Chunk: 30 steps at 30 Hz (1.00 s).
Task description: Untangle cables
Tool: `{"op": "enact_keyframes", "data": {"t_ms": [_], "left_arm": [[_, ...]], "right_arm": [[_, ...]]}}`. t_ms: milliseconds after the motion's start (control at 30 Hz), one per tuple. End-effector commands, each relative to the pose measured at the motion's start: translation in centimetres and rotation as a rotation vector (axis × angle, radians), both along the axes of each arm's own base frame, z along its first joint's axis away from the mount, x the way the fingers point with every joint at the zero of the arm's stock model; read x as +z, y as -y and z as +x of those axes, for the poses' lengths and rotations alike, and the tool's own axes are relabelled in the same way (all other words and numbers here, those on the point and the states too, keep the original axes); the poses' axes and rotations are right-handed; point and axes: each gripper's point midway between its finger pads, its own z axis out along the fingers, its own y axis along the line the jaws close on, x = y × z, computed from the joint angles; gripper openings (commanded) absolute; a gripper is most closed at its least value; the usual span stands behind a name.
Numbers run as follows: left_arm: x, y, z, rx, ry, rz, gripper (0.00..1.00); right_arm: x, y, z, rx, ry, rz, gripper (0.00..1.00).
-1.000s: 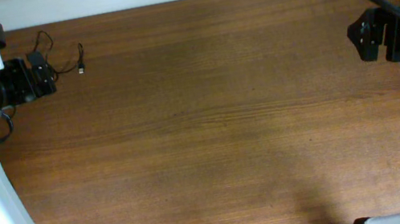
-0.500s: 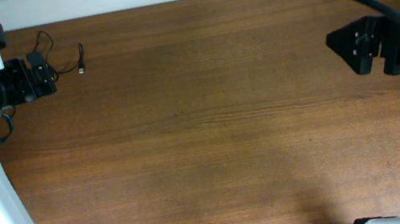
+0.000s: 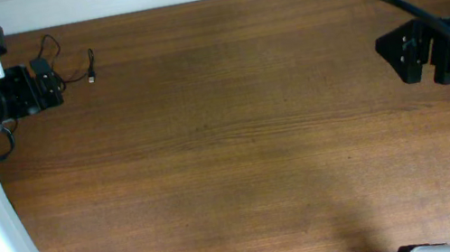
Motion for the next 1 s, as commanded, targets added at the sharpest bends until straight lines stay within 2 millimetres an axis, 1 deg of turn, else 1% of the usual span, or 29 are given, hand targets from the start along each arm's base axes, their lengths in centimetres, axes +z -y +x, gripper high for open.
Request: {"op": "enact_keyframes", "data": {"t_ms": [0, 133, 233, 333, 500, 667, 700, 733, 767, 800, 900, 967], "left_arm": [[-0.1, 0.2, 0.0, 0.002, -0.001, -0.019, 0.99], [-0.1, 0.2, 0.0, 0.002, -0.001, -0.019, 0.99], [-0.1, 0.2, 0.0, 0.002, -0.001, -0.019, 0.99], [-0.1, 0.2, 0.0, 0.002, -0.001, -0.019, 0.99], [-0.1, 0.2, 0.0, 0.002, -0.001, -0.019, 0.99], [-0.1, 0.2, 0.0, 0.002, -0.001, -0.019, 0.99], [-0.1, 0.2, 0.0, 0.002, -0.001, -0.019, 0.99], [-0.1, 0.2, 0.0, 0.002, -0.001, -0.019, 0.99], [-0.1, 0.2, 0.0, 0.002, -0.001, -0.019, 0.99], [-0.1, 0.2, 0.0, 0.002, -0.001, -0.019, 0.99], [-0.1, 0.2, 0.0, 0.002, -0.001, -0.019, 0.99], [-0.1, 0.2, 0.0, 0.002, -0.001, -0.019, 0.99]], "right_arm": [[-0.5, 1.0, 0.2, 0.031, 0.020, -0.110, 0.99], [-0.7, 1.6, 0.6, 0.005, 0.012, -0.137, 0.99], [-0.2, 2.1, 0.5, -0.022, 0.052, -0.190, 0.99], [1.1, 2.3, 0.6, -0.050, 0.208, -0.233, 0.99], [-0.7, 2.2, -0.5, -0.075, 0.442, -0.241, 0.99], [-6.9, 2.0, -3.3, -0.094, 0.637, -0.247, 0.99], [-8.8, 1.9, -3.9, -0.099, 0.687, -0.249, 0.99], [-9.9, 1.9, -4.2, -0.103, 0.721, -0.250, 0.99], [-10.7, 1.9, -4.4, -0.105, 0.751, -0.250, 0.99], [-12.9, 1.9, -4.5, -0.113, 0.805, -0.248, 0.99], [-17.9, 1.7, -4.3, -0.112, 0.866, -0.235, 0.99], [-19.7, 1.7, -4.3, -0.119, 0.875, -0.221, 0.99]]}}
